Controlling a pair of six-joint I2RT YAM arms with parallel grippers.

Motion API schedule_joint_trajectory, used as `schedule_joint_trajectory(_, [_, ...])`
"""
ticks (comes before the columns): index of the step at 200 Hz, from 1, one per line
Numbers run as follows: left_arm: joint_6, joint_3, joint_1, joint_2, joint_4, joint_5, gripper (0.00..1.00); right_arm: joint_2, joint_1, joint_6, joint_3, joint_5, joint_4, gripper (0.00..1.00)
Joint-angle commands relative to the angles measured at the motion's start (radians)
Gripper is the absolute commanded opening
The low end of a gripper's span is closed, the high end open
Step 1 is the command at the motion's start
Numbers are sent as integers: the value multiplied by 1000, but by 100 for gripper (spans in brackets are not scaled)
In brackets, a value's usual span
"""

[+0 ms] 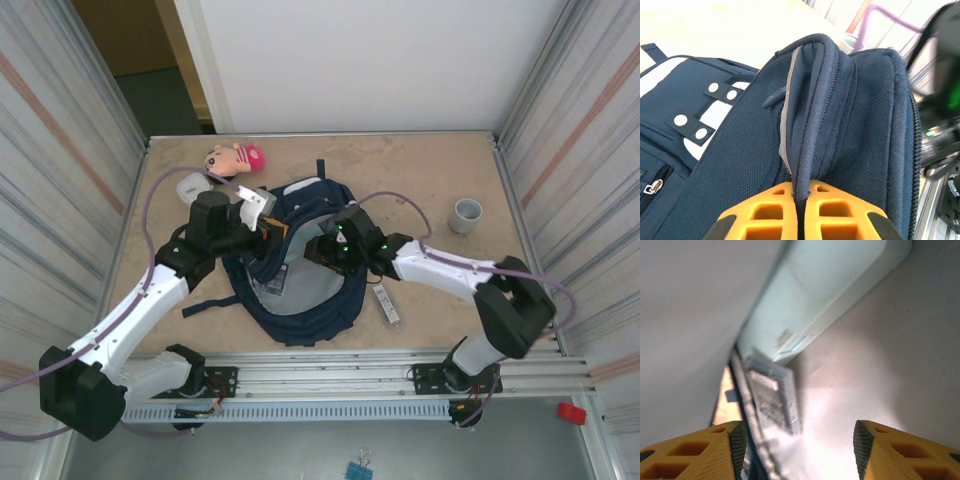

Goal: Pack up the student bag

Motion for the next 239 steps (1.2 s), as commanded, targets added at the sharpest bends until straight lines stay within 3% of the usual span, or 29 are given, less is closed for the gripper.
schedule_joint_trajectory(1, [14, -16, 10, -42, 61, 18, 6, -154, 7, -46, -62, 23, 27, 60])
schedule_joint_trajectory(36, [42, -29, 0, -8, 42, 65, 8, -361, -10, -85, -184, 44, 65, 64])
schedule_joint_trajectory(60, [86, -29, -53, 22, 5, 63, 18, -475, -25, -84, -264, 34, 128, 67])
schedule_joint_trajectory(93, [47, -52, -73, 41, 19, -1, 18, -580, -27, 52, -406, -2, 355, 85])
schedule_joint_trajectory(136, [-28, -83, -120, 94, 137, -9, 16, -515, -3, 167, -438, -16, 461, 87])
schedule_joint_trajectory(183, [-131, -43, -213, 237, 253, -108, 10, -363, 3, 189, -427, -58, 597, 86])
schedule_joint_trajectory(228, [-244, 2, -253, 346, 439, -196, 11, -356, -90, 190, -466, -41, 588, 82])
schedule_joint_trajectory(239, [-270, 7, -253, 368, 483, -204, 15, -347, -117, 181, -465, -57, 587, 81])
